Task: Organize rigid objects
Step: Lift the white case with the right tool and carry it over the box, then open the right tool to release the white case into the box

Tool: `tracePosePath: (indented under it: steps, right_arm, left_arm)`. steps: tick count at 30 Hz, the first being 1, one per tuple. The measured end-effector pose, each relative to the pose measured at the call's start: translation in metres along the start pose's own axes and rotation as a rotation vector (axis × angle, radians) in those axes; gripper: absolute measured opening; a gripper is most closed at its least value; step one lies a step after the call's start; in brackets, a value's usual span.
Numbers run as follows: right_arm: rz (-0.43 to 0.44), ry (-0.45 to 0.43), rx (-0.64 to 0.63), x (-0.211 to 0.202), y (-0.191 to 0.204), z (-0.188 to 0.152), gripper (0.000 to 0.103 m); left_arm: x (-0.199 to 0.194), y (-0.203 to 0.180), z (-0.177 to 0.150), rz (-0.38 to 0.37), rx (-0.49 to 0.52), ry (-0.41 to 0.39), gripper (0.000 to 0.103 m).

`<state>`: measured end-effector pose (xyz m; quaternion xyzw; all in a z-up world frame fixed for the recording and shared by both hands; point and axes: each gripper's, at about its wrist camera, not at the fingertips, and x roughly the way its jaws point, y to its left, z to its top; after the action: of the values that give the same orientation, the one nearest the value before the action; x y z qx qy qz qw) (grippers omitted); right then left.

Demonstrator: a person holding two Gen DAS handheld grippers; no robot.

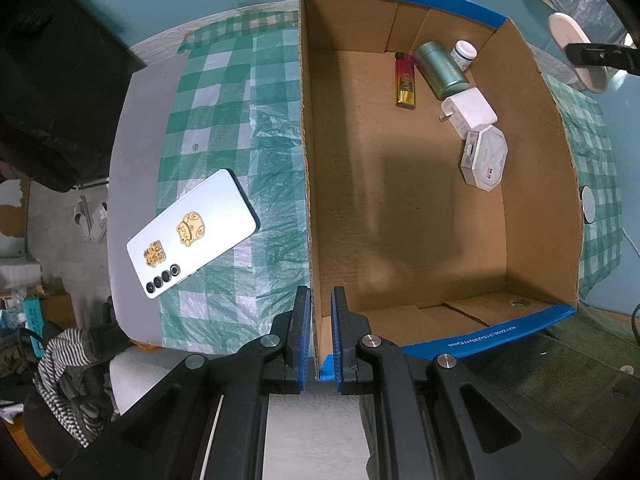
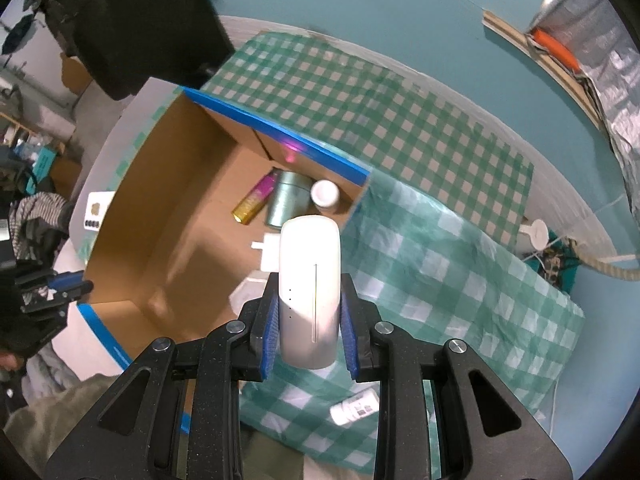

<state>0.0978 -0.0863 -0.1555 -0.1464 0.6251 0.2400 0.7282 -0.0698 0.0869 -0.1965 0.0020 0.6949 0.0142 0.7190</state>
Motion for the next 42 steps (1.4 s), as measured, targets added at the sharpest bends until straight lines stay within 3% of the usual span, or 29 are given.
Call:
tracePosePath:
  steps: [25, 33, 37, 42]
  right_arm:
    - [-0.003, 0.101, -0.194, 0.074, 0.054, 0.028, 0.025]
    - [0.003, 0.089, -0.223, 0.082, 0.06, 0.031, 0.026]
    - [-0.012, 0.081, -0.233, 0.082, 0.064, 0.032, 0.043]
    - [-0.027, 0.06, -0.239, 0.074, 0.066, 0.03, 0.045]
  left_arm:
    - [0.0, -0.001, 0.001, -0.004, 0.001, 0.001, 0.009]
    - [0.0, -0.001, 0.002, -0.005, 0.002, 0.002, 0.009]
    - [0.0, -0.001, 0.002, -0.005, 0.005, 0.002, 0.009]
    - [-0.001, 0.0, 0.001, -0.007, 0.007, 0.002, 0.009]
